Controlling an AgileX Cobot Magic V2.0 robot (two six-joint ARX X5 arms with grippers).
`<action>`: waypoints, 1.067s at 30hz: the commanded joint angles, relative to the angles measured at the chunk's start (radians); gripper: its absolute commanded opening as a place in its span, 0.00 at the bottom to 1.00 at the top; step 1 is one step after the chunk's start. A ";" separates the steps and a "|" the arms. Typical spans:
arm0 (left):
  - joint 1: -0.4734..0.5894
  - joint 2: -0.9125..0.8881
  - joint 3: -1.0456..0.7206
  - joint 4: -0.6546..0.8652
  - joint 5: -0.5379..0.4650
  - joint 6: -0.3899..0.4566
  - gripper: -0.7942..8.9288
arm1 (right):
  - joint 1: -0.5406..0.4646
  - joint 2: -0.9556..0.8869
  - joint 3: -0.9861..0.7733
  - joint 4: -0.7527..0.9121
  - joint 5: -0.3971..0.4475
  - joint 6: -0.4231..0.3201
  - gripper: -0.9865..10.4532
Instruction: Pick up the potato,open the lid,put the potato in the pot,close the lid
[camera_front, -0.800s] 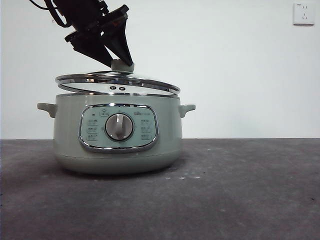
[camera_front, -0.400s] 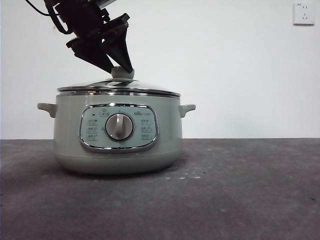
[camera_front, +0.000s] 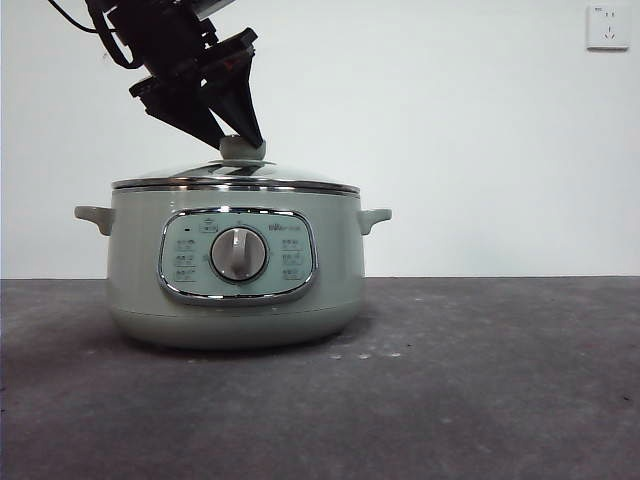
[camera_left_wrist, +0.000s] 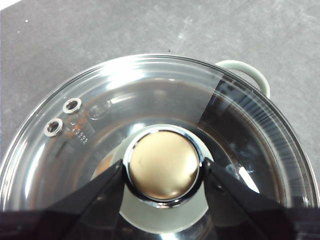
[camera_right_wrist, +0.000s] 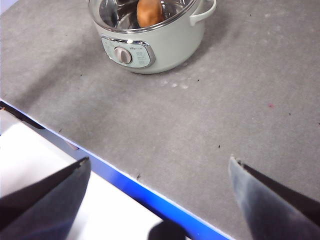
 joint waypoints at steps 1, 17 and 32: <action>-0.002 0.000 0.007 -0.019 0.013 0.016 0.07 | 0.000 -0.003 -0.008 -0.024 0.004 0.007 0.49; 0.007 0.001 0.007 -0.021 0.014 0.012 0.38 | 0.000 -0.003 -0.008 -0.024 0.004 0.008 0.49; 0.011 -0.030 0.009 0.000 0.014 0.003 0.38 | 0.000 -0.003 -0.008 -0.024 0.005 0.007 0.49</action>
